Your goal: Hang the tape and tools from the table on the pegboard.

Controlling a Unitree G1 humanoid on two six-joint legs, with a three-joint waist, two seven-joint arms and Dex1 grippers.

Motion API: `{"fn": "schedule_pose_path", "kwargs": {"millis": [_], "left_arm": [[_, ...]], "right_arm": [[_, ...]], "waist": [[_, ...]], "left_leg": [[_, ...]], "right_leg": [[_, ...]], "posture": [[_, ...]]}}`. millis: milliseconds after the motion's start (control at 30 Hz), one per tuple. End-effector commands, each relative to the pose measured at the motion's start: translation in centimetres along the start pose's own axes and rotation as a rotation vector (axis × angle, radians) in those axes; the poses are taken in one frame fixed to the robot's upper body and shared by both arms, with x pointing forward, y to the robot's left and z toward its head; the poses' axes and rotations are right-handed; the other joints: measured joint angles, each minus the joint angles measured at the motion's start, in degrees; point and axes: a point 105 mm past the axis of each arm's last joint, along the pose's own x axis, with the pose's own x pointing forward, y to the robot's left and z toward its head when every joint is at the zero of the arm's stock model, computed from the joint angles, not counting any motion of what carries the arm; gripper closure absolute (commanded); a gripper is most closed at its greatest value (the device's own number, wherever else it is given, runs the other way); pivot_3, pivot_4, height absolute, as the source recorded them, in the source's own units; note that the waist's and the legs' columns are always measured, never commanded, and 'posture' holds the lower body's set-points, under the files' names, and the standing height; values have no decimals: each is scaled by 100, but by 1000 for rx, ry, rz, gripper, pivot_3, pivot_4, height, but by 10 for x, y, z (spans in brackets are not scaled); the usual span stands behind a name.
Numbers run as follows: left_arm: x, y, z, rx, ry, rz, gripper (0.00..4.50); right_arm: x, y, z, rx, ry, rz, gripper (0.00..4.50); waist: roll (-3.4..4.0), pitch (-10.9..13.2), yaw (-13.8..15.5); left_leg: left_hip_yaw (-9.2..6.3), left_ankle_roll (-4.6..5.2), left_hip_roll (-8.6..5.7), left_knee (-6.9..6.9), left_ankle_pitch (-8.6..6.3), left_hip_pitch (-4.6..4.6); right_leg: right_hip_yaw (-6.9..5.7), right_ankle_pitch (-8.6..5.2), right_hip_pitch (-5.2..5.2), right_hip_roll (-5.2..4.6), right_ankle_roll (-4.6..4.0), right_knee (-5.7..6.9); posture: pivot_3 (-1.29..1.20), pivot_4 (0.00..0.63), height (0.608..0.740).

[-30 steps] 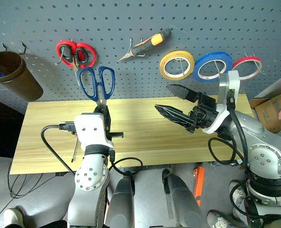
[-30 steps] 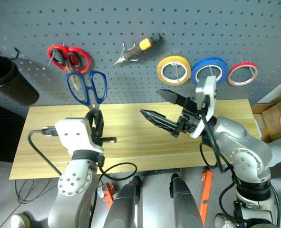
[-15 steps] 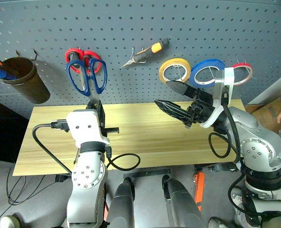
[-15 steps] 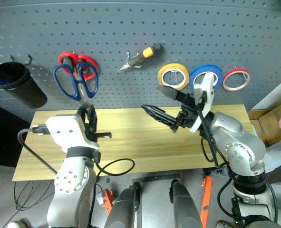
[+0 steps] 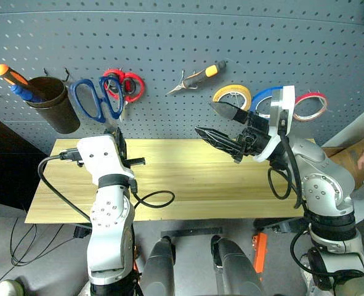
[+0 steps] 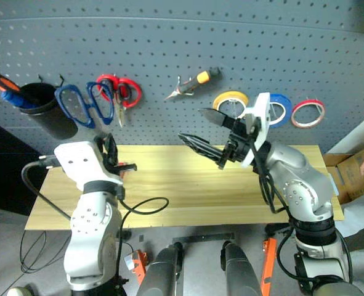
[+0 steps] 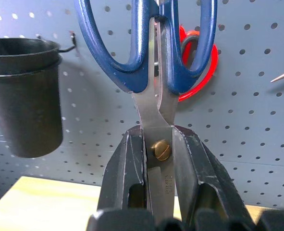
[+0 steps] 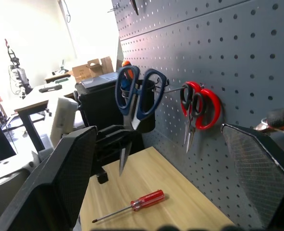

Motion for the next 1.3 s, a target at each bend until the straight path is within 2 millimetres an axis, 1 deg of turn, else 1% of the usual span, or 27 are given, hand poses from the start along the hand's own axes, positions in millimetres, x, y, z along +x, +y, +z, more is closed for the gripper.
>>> {"fn": "schedule_pose_path", "kwargs": {"millis": [33,200,333,533,933,1300], "left_arm": [[4,-2,12,-26,-59,-26,3980],[8,-7,11,-46,-51,-42,3980],[12,-7,9,-72,-41,-33,3980],[13,-7,6,-101,-20,-31,3980],[20,-18,2,-138,10,-83,3980],[30,-16,-14,-170,84,-85,3980]], "right_arm": [[2,3,11,-54,-34,11,0],[2,3,11,-62,-32,1,0],[2,3,10,-65,-26,-7,0],[1,3,10,-65,-23,-11,0],[0,7,9,-61,-18,-17,0],[-2,9,8,-57,-13,-26,0]], "waist": [[0,-19,18],[2,-61,23],[3,-65,23],[2,-73,25],[0,-95,27],[0,-103,24]], "left_leg": [[0,0,0,0,0,0],[0,0,1,-1,0,1],[0,0,1,1,0,10],[0,0,1,1,0,17],[0,1,1,2,1,18],[0,2,1,3,1,19]], "right_leg": [[0,0,0,0,0,0],[0,0,0,0,-1,2],[0,1,8,0,-2,3],[-1,1,19,0,-2,-1],[-1,2,21,0,-3,0],[-1,2,23,0,-3,1]], "posture": [[133,221,740],[127,220,740],[125,220,740],[120,217,740],[108,212,740],[97,205,740]]}}
